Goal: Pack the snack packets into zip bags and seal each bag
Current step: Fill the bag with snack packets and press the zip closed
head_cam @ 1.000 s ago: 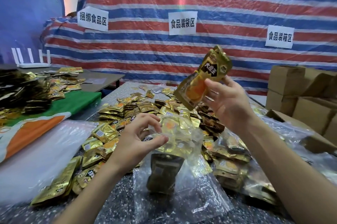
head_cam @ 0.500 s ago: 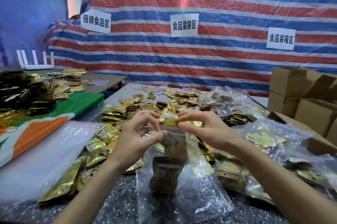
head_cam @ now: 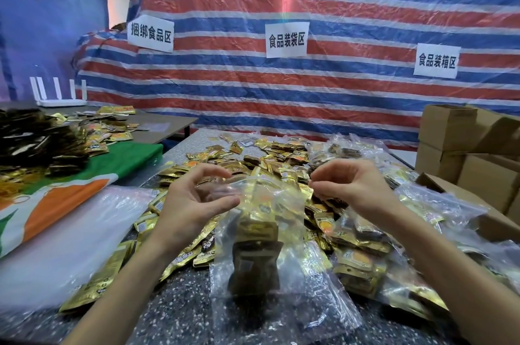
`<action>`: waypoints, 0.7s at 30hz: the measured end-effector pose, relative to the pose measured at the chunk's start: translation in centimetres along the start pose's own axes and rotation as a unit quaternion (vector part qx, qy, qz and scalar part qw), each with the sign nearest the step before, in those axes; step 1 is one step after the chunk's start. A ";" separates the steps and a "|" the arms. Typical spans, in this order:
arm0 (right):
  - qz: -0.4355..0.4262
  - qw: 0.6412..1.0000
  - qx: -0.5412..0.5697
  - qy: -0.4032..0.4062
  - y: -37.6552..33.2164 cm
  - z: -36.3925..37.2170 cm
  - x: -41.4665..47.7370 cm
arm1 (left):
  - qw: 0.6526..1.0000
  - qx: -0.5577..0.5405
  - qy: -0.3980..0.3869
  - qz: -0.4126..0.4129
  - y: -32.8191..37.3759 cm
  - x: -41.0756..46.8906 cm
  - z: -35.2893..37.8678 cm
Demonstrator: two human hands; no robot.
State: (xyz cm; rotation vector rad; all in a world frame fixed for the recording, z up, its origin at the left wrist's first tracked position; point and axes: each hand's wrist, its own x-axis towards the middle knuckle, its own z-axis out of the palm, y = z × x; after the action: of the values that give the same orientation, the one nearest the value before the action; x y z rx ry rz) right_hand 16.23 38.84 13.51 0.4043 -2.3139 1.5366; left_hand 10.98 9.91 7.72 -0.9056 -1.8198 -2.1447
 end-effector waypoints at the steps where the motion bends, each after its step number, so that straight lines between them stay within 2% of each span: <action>1: 0.006 1.000 -0.004 -0.022 0.0 0.1 -0.1 | 1.000 -0.002 0.002 -0.009 -0.1 0.0 -0.1; 5: 0.050 0.990 -0.058 -0.117 0.3 1.6 -0.6 | 1.000 -0.003 -0.008 -0.015 -0.3 -0.1 0.0; 10: 0.015 0.995 -0.080 -0.056 0.2 2.3 -1.0 | 1.000 -0.016 0.013 -0.020 -0.5 0.0 -0.2; 16: -0.031 0.995 -0.098 -0.016 -0.8 1.3 -1.2 | 0.989 -0.106 0.054 -0.084 -0.6 0.1 -0.7; 21: -0.086 0.989 -0.116 0.007 -1.0 1.4 -1.3 | 0.996 -0.037 0.076 0.003 0.0 0.0 -0.5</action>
State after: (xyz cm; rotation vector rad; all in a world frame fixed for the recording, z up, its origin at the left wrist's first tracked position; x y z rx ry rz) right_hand 17.66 37.26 13.34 0.5156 -2.3442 1.1702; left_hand 10.81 9.40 7.67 -0.7380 -1.6729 -2.2250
